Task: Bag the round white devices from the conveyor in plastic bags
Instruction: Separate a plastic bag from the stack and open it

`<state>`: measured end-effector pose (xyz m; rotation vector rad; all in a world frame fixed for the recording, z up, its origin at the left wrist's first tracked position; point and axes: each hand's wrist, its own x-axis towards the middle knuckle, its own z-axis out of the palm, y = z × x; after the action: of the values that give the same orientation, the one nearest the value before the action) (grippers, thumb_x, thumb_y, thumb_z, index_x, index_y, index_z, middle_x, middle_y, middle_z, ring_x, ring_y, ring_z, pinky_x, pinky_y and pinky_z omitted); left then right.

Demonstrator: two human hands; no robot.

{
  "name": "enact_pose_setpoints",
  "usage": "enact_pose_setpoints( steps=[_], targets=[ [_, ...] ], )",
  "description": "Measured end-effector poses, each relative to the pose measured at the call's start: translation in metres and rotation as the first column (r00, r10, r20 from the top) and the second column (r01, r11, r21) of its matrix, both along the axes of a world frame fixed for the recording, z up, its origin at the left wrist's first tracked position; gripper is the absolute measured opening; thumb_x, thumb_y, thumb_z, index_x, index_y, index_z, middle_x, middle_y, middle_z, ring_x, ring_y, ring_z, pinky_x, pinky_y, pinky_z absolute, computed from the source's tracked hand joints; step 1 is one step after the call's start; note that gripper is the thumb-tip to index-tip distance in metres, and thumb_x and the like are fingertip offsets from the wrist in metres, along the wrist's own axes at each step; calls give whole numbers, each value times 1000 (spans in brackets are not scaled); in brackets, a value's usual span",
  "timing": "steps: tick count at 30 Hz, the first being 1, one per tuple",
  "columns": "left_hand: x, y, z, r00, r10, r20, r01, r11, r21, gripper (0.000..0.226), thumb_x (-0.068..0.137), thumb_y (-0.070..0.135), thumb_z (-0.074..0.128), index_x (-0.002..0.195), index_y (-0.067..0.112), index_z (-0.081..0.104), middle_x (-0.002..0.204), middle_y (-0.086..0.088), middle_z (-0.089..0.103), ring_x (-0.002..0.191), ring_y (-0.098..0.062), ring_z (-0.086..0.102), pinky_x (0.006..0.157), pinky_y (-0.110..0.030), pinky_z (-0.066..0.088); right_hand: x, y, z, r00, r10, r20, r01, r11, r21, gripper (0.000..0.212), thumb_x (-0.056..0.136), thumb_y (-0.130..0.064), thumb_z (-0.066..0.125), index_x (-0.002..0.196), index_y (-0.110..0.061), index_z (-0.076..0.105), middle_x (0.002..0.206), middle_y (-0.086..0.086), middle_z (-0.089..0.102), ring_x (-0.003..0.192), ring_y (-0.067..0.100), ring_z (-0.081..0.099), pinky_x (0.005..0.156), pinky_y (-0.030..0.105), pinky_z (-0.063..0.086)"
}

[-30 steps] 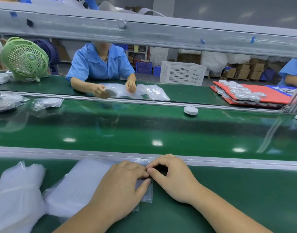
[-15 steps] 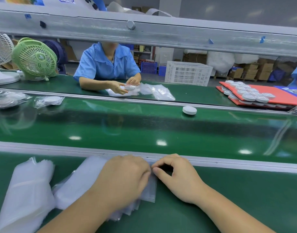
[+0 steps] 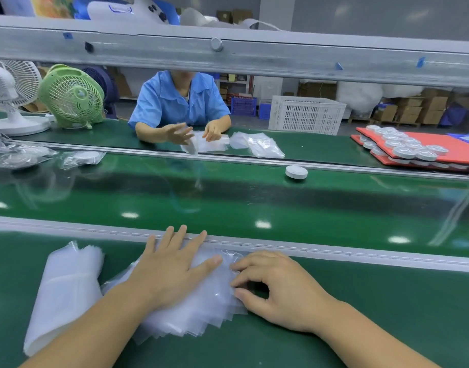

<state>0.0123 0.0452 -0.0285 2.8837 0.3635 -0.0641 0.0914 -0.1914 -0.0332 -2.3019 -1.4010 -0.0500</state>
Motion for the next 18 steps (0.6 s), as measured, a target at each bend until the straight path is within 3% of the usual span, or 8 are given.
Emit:
enact_pose_setpoints(
  steps=[4, 10, 14, 18],
  targets=[
    [-8, 13, 16, 991, 29, 130, -27, 999, -17, 99, 70, 96, 1, 155, 48, 15, 167, 9, 13, 154, -15, 5, 125, -44, 8, -3, -1, 0, 1000, -11, 10, 11, 1000, -1, 33, 94, -58, 51, 112, -43, 74, 137, -28, 56, 127, -10, 42, 112, 22, 31],
    [-40, 27, 13, 991, 29, -133, -32, 999, -17, 113, 48, 111, 16, 148, 63, -8, 164, 14, -20, 151, -11, -21, 123, -46, -10, -2, -1, 3, 998, -58, 32, 60, 996, -63, 48, 94, -65, 36, 126, -43, 67, 143, -29, 50, 133, -8, 37, 115, 17, 23],
    [-44, 19, -3, 997, 64, -45, -65, 998, -18, 107, 55, 107, 4, 149, 59, -10, 163, 12, -25, 149, -14, -26, 122, -46, -14, -9, 2, 4, 998, -28, 55, 34, 993, -115, 55, 93, -66, 35, 132, -41, 64, 144, -25, 51, 136, -5, 36, 117, 16, 19],
    [-36, 3, -13, 990, 98, 98, -97, 995, -11, 105, 61, 102, -5, 154, 53, -1, 167, 10, -10, 153, -21, -14, 124, -42, -8, -18, 3, -1, 1000, 1, 5, -1, 994, -112, 57, 91, -72, 39, 136, -44, 59, 149, -27, 44, 141, -7, 29, 116, 11, 13]
  ],
)
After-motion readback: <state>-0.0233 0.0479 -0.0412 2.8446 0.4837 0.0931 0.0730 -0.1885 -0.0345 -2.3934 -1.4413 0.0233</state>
